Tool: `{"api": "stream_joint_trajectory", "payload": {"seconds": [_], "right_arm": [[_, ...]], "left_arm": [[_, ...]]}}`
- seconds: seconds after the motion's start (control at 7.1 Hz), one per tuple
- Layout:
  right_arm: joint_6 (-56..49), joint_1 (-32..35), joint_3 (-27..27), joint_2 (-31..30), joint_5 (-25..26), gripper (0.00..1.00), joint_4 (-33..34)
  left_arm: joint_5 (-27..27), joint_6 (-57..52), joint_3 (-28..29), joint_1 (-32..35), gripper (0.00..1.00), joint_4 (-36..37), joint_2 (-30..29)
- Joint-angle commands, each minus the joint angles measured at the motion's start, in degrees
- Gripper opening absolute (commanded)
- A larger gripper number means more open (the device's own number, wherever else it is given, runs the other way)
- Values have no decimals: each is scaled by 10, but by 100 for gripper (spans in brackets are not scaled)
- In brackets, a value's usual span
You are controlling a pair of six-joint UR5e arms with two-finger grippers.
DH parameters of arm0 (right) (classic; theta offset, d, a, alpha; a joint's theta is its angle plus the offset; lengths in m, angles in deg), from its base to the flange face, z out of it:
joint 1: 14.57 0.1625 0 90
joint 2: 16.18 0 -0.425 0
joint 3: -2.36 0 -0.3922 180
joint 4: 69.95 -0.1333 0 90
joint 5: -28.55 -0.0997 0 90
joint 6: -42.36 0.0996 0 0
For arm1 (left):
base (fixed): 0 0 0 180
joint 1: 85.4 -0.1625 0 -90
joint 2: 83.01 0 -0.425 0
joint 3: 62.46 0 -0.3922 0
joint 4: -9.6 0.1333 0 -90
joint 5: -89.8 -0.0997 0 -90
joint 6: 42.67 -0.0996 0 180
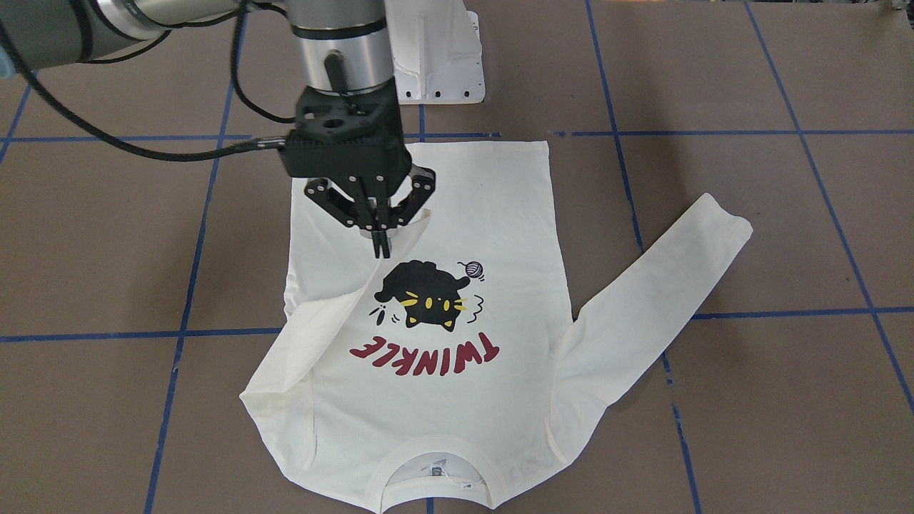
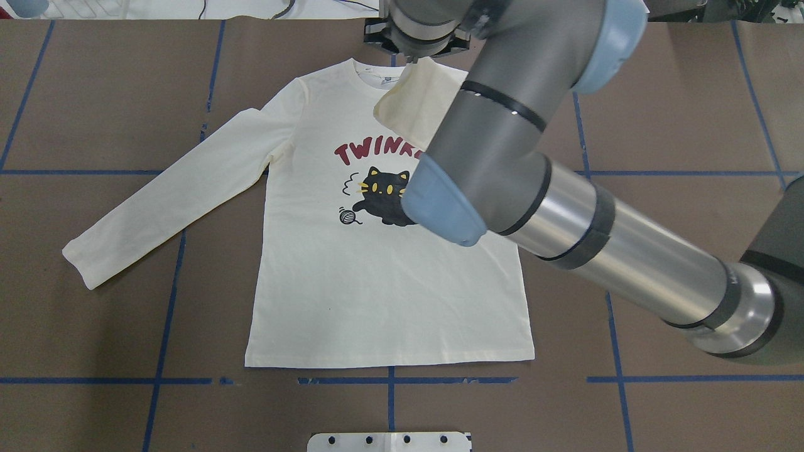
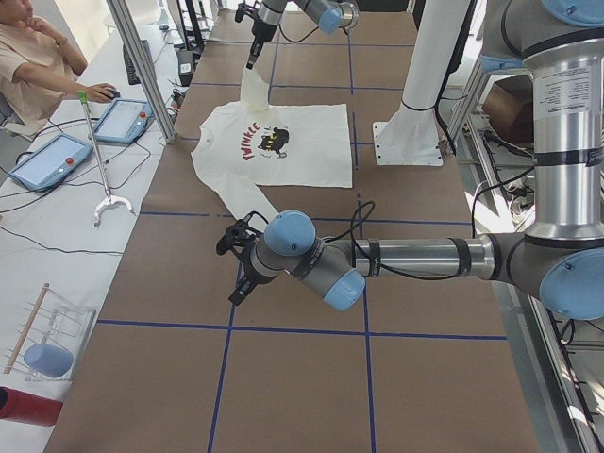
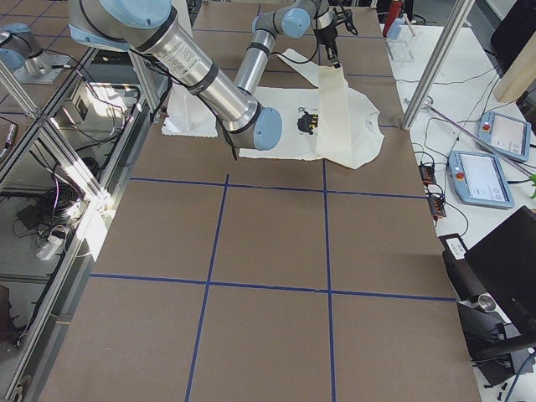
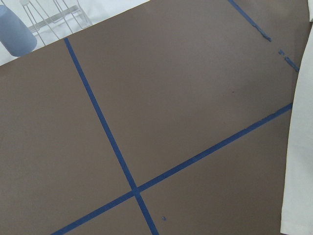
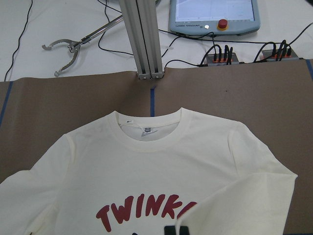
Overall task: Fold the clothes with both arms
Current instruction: 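Carry the grasped sleeve across the shirt body toward the left gripper, release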
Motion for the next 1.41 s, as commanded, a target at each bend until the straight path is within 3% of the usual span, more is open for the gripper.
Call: {"api": "stream_joint_trajectory", "payload": {"seconds": [0.0, 0.14, 0.28, 0.42, 0.56, 0.99, 1.27], "right_arm": [[115, -89, -191, 76, 121, 0, -108], [186, -100, -295, 132, 135, 0, -162], [235, -106, -340, 159, 151, 76, -165], [240, -107, -346, 167, 160, 99, -166], [246, -105, -352, 186, 157, 100, -162], [222, -44, -343, 197, 28, 100, -114], [135, 10, -256, 138, -75, 100, -67]], "left_arm": [[0, 0, 1, 0, 100, 0, 0], [0, 0, 0, 0, 100, 0, 0], [0, 1, 0, 0, 100, 0, 0], [0, -1, -2, 0, 100, -1, -1], [-1, -1, -8, -1, 100, -2, -4], [-2, 3, -4, -3, 100, -109, -22], [12, 47, -13, -19, 100, -160, -24]]}}
